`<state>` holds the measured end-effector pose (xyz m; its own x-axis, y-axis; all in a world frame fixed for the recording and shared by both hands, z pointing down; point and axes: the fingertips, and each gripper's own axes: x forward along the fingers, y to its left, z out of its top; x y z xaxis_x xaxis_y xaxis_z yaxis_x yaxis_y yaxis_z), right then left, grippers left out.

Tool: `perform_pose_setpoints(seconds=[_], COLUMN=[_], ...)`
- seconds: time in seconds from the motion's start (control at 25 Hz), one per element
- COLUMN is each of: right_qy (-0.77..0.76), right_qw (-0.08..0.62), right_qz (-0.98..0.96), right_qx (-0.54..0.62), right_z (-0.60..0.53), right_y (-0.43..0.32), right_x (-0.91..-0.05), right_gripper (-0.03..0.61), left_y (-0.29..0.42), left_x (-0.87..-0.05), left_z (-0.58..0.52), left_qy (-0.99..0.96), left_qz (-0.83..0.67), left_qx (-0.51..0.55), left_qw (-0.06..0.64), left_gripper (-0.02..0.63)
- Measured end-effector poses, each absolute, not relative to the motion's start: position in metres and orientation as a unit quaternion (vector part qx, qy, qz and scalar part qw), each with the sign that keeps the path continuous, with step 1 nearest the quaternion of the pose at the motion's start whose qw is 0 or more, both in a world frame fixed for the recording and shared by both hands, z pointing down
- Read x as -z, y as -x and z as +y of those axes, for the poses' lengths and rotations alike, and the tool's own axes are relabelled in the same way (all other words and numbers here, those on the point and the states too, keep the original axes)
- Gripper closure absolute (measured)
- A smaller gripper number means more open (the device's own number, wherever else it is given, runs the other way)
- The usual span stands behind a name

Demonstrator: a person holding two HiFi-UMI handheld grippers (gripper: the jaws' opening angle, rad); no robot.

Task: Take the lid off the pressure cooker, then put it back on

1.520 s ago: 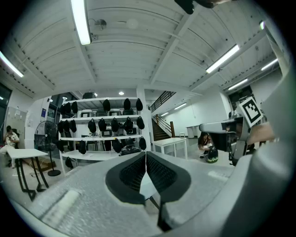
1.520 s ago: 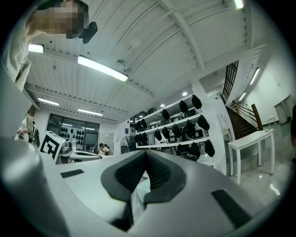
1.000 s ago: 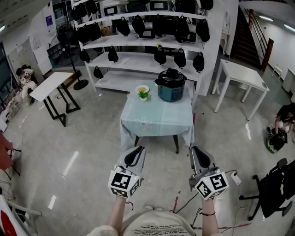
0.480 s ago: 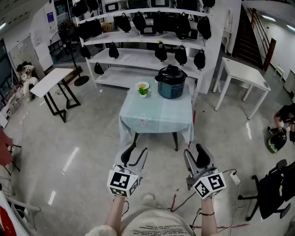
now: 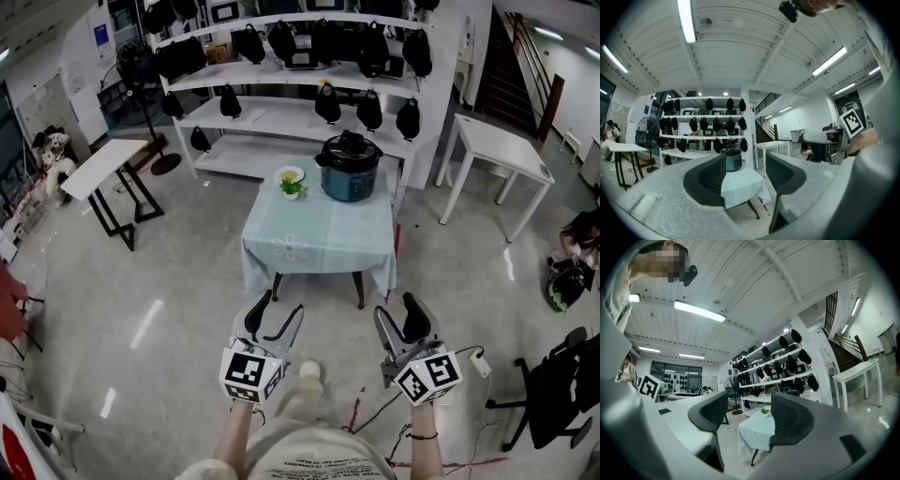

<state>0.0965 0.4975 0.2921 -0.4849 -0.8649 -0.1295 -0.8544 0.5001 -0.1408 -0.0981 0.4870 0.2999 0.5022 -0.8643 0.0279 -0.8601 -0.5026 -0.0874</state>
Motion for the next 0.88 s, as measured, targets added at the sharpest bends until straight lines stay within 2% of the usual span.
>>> perform_pose_setpoints(seconds=[0.88], right_qy=[0.531], right_qw=[0.088], right_qz=[0.842], right_qx=[0.043], right_z=[0.299], right_y=[-0.11], right_x=[-0.298], right_gripper=[0.311], left_y=[0.088], left_x=[-0.312], left_z=[0.282], left_qy=[0.891], left_qz=[0.453], left_qx=[0.037], left_qw=[0.023], left_gripper=[0.364])
